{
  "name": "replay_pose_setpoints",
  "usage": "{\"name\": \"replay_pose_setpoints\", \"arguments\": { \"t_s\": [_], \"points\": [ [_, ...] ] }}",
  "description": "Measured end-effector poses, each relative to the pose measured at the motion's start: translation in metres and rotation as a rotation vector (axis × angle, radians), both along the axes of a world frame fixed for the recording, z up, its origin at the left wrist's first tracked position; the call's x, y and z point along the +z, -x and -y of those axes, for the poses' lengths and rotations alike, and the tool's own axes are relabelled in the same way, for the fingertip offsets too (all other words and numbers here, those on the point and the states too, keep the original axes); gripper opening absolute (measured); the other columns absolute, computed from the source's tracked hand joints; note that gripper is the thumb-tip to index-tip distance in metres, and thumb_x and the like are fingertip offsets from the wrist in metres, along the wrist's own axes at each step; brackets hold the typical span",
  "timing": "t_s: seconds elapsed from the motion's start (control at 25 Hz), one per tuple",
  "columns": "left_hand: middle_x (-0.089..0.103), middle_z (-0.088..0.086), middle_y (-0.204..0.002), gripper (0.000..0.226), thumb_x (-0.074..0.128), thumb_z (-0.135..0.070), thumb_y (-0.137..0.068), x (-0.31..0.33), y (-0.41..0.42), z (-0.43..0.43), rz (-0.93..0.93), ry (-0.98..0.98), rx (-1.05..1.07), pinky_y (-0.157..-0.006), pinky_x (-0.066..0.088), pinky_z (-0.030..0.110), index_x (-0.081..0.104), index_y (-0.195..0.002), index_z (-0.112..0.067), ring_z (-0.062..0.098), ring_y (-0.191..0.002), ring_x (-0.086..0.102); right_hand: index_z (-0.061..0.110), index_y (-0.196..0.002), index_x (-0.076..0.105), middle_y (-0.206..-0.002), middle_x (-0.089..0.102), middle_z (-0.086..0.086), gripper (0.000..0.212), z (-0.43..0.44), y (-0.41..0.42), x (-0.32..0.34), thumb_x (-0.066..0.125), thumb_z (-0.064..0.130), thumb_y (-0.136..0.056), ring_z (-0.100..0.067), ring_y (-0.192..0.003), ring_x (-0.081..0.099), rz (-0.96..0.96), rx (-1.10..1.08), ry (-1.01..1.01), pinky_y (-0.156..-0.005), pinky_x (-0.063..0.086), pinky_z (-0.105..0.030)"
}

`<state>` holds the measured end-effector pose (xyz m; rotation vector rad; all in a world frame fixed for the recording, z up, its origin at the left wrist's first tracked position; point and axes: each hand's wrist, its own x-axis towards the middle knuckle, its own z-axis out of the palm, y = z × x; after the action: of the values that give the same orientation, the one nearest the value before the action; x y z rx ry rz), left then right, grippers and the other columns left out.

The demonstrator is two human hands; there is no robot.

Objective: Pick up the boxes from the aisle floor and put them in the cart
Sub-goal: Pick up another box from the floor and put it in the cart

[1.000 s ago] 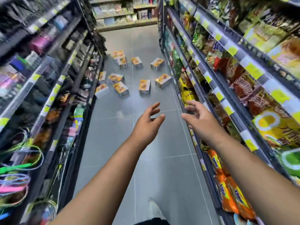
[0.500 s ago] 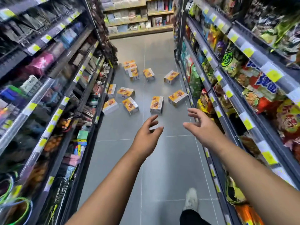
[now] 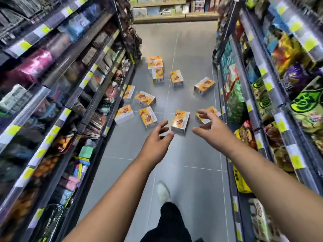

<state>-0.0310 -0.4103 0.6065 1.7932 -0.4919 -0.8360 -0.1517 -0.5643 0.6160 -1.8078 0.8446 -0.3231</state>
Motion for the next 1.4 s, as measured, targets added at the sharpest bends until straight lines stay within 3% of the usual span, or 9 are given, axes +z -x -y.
{"name": "replay_pose_setpoints", "arguments": {
  "t_s": [0.12, 0.28, 0.44, 0.64, 0.76, 1.0, 1.2, 1.32, 1.4],
  "points": [
    [0.054, -0.006, -0.132, 0.044, 0.057, -0.025, -0.097, -0.018, -0.074, 0.058, -0.006, -0.025, 0.023, -0.084, 0.045, 0.024, 0.046, -0.139, -0.03, 0.003, -0.103, 0.057, 0.033, -0.131, 0.047, -0.128, 0.05, 0.006, 0.056, 0.058, -0.063, -0.021, 0.072, 0.022, -0.083, -0.017, -0.106, 0.057, -0.032, -0.016, -0.01, -0.087, 0.047, -0.03],
    [0.055, -0.005, -0.131, 0.043, 0.056, -0.023, -0.097, -0.038, -0.155, 0.135, -0.011, -0.061, 0.014, -0.075, 0.044, 0.018, 0.047, -0.139, -0.027, -0.005, -0.096, 0.055, 0.033, -0.134, 0.046, -0.131, 0.05, 0.006, 0.057, 0.131, -0.141, -0.044, 0.071, 0.022, -0.084, -0.016, -0.105, 0.056, -0.048, -0.051, -0.059, -0.086, 0.047, -0.029],
    [0.056, -0.004, -0.132, 0.044, 0.057, -0.026, -0.096, -0.062, -0.212, 0.203, -0.016, -0.126, 0.022, -0.076, 0.043, 0.023, 0.046, -0.139, -0.031, 0.007, -0.103, 0.057, 0.033, -0.135, 0.047, -0.131, 0.051, 0.007, 0.056, 0.204, -0.188, -0.072, 0.071, 0.026, -0.085, -0.015, -0.106, 0.056, -0.085, -0.067, -0.122, -0.085, 0.046, -0.028],
    [0.059, -0.005, -0.114, 0.064, 0.057, -0.05, -0.083, -0.116, -0.27, 0.295, -0.054, -0.154, 0.213, -0.099, 0.049, 0.044, 0.037, -0.141, -0.032, 0.02, -0.108, 0.062, 0.031, -0.132, 0.05, -0.122, 0.055, 0.009, 0.047, 0.321, -0.241, -0.127, 0.061, 0.047, -0.09, -0.014, -0.105, 0.058, -0.151, -0.053, -0.182, -0.087, 0.046, -0.031],
    [0.06, -0.008, -0.102, 0.04, 0.052, -0.05, -0.089, -0.164, -0.302, 0.341, -0.048, -0.163, 0.356, -0.096, 0.051, 0.049, 0.039, -0.127, -0.043, 0.02, -0.096, 0.065, 0.032, -0.128, 0.053, -0.117, 0.058, 0.009, 0.046, 0.389, -0.28, -0.171, 0.057, 0.055, -0.088, -0.015, -0.108, 0.059, -0.168, -0.009, -0.205, -0.095, 0.048, -0.039],
    [0.061, -0.003, -0.094, 0.049, 0.05, -0.042, -0.098, -0.297, -0.341, 0.401, -0.142, -0.228, 0.464, -0.083, 0.051, 0.038, 0.037, -0.143, -0.026, 0.017, -0.086, 0.063, 0.033, -0.124, 0.054, -0.116, 0.06, 0.003, 0.056, 0.466, -0.349, -0.29, 0.063, 0.057, -0.074, -0.012, -0.098, 0.059, -0.255, 0.13, -0.23, -0.082, 0.044, -0.029],
    [0.056, -0.01, -0.09, 0.053, 0.052, -0.037, -0.098, -0.43, -0.356, 0.43, -0.134, -0.305, 0.428, -0.082, 0.05, 0.033, 0.034, -0.146, -0.023, 0.01, -0.08, 0.059, 0.028, -0.135, 0.047, -0.125, 0.055, -0.003, 0.059, 0.503, -0.375, -0.433, 0.07, 0.043, -0.083, -0.016, -0.096, 0.056, -0.373, 0.261, -0.063, -0.084, 0.045, -0.03],
    [0.059, -0.006, -0.095, 0.064, 0.058, -0.044, -0.093, -0.526, -0.35, 0.441, -0.146, -0.375, 0.364, -0.093, 0.052, 0.043, 0.029, -0.148, -0.026, 0.015, -0.092, 0.063, 0.027, -0.143, 0.037, -0.134, 0.05, -0.009, 0.072, 0.519, -0.382, -0.53, 0.073, 0.04, -0.082, -0.023, -0.113, 0.055, -0.481, 0.383, 0.035, -0.092, 0.044, -0.033],
    [0.06, 0.008, -0.12, 0.079, 0.061, -0.049, -0.087, -0.594, -0.344, 0.448, -0.168, -0.446, 0.345, -0.101, 0.047, 0.048, 0.019, -0.151, -0.027, 0.025, -0.112, 0.06, 0.026, -0.145, 0.034, -0.139, 0.047, -0.011, 0.079, 0.533, -0.39, -0.59, 0.076, 0.038, -0.079, -0.024, -0.121, 0.051, -0.535, 0.444, 0.094, -0.096, 0.04, -0.031]
  ]
}}
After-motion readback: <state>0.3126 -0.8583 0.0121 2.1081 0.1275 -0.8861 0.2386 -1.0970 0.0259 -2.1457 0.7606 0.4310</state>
